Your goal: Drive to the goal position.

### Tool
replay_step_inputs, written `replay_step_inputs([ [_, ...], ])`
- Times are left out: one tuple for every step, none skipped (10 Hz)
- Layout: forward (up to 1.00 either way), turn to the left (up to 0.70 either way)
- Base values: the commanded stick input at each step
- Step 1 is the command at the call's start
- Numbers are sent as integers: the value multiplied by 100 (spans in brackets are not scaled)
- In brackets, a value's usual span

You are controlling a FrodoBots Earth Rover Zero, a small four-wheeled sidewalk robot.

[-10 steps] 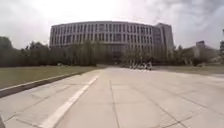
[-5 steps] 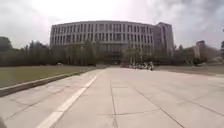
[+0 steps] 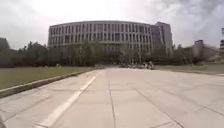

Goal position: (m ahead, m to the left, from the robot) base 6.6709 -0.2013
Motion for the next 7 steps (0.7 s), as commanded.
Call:
replay_step_inputs([
  [70,0],
  [70,0],
  [70,0],
  [70,0],
  [70,0],
  [70,0],
  [70,0],
])
